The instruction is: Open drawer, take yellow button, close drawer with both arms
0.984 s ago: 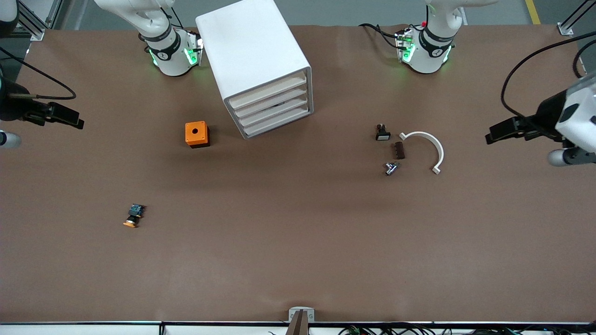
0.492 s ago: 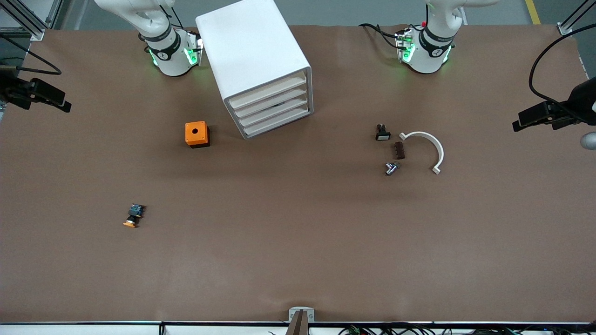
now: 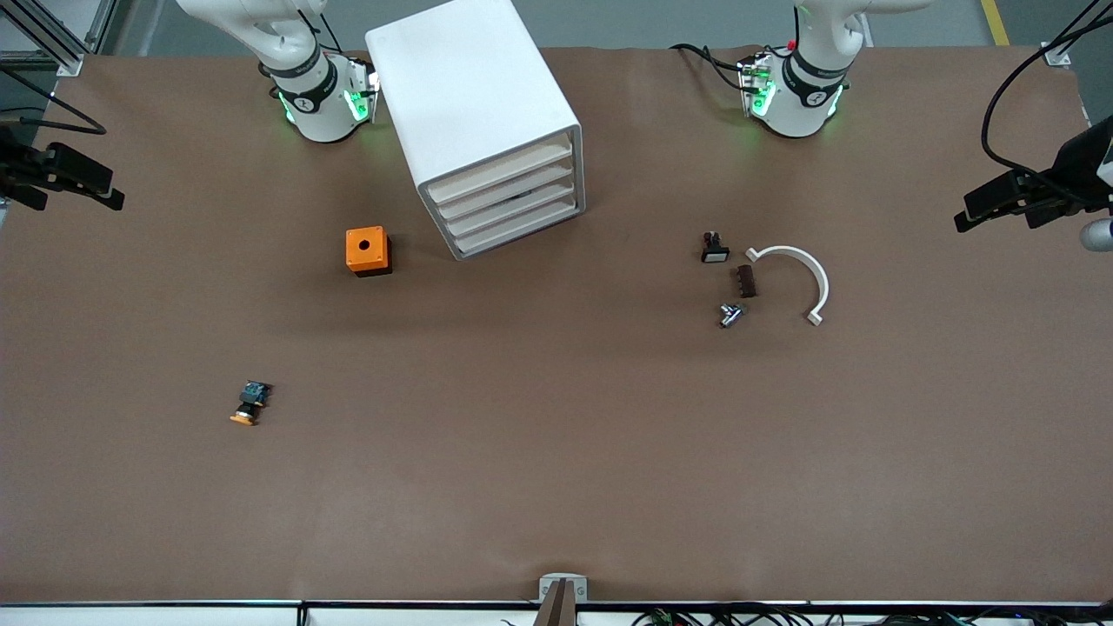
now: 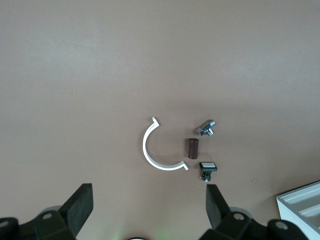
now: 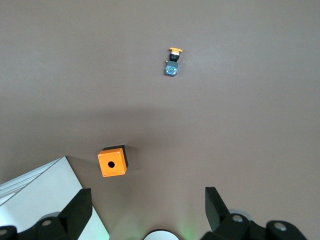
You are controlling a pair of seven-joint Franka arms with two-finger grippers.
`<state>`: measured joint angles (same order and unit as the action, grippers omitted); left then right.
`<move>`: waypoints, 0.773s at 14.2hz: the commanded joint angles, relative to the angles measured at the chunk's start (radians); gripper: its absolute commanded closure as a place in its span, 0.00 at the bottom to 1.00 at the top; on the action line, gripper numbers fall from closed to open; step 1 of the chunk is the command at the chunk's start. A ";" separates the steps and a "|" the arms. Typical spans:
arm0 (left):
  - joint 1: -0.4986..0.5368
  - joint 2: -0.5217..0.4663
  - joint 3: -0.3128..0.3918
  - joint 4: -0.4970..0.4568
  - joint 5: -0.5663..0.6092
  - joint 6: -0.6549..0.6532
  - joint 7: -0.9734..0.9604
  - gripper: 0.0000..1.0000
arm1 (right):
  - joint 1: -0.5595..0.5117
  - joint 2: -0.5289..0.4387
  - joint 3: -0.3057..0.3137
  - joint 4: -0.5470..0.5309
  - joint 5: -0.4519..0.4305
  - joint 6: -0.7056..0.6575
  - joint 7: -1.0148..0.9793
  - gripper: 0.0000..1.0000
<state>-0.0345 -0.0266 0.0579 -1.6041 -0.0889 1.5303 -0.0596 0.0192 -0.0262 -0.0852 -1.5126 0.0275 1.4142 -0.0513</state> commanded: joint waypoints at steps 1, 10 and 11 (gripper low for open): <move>0.031 -0.029 -0.026 -0.028 0.024 0.025 0.032 0.01 | -0.013 -0.023 0.012 -0.009 -0.012 0.008 -0.031 0.00; 0.030 -0.019 -0.050 -0.017 0.023 0.053 0.032 0.01 | -0.015 -0.024 0.010 -0.009 -0.031 0.045 -0.099 0.00; 0.028 -0.016 -0.050 -0.007 0.023 0.053 0.032 0.01 | -0.015 -0.026 0.012 -0.009 -0.029 0.043 -0.094 0.00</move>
<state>-0.0178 -0.0308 0.0198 -1.6101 -0.0888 1.5723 -0.0443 0.0146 -0.0300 -0.0814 -1.5116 0.0102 1.4518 -0.1424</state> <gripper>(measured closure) 0.004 0.000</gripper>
